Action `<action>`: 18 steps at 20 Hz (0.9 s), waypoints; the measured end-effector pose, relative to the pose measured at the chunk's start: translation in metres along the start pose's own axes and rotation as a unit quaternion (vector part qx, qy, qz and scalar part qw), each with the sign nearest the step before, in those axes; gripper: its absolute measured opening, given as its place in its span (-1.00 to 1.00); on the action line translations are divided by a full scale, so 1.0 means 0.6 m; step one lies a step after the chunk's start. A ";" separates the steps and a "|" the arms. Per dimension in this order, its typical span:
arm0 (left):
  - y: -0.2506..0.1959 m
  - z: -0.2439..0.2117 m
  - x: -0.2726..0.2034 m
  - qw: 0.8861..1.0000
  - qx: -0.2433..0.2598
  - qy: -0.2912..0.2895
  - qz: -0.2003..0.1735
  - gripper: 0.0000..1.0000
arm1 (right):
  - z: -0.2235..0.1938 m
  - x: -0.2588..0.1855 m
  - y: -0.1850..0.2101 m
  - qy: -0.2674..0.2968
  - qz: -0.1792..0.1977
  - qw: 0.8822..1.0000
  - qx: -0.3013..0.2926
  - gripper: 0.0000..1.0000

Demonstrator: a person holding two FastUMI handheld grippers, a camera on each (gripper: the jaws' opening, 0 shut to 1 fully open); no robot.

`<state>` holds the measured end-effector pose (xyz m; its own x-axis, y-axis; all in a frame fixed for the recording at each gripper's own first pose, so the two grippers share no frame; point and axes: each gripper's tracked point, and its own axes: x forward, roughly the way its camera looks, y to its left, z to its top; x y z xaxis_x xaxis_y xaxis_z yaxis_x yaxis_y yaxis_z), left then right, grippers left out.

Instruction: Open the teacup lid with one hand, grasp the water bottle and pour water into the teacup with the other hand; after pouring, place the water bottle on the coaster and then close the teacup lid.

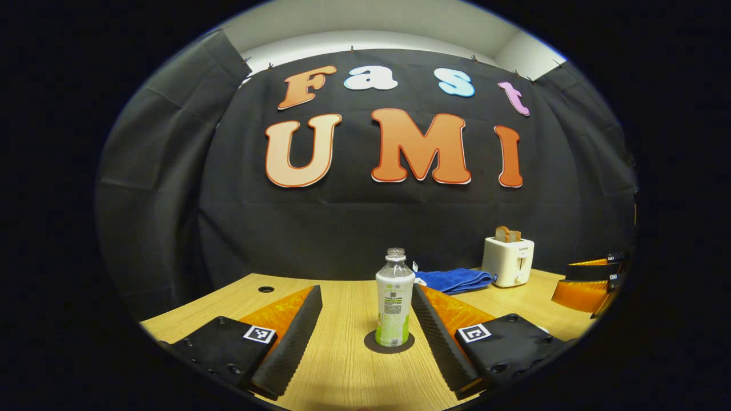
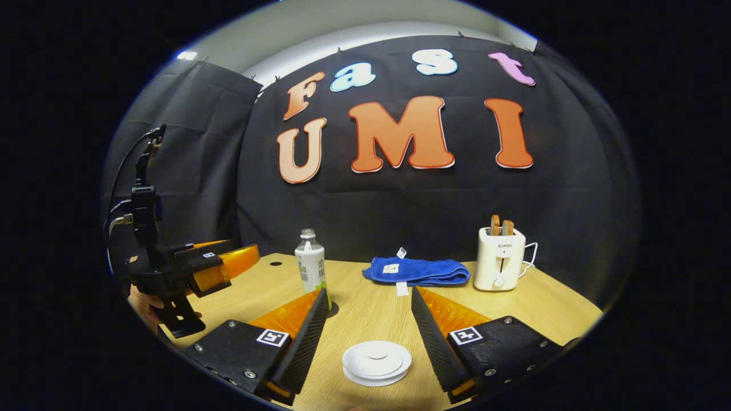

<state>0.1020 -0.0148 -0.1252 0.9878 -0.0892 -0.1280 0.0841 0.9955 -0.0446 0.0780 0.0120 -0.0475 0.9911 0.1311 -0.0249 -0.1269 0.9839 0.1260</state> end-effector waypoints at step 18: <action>0.021 0.087 -0.122 0.999 -0.014 -0.029 0.032 0.96 | 0.108 -0.110 -0.011 -0.053 -0.046 0.997 -0.029 0.80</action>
<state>0.0379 0.0058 -0.0645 0.9970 -0.0223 -0.0736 0.0174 0.9976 -0.0664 0.0161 -0.0109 0.0178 0.9970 0.0285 0.0718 -0.0336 0.9969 0.0714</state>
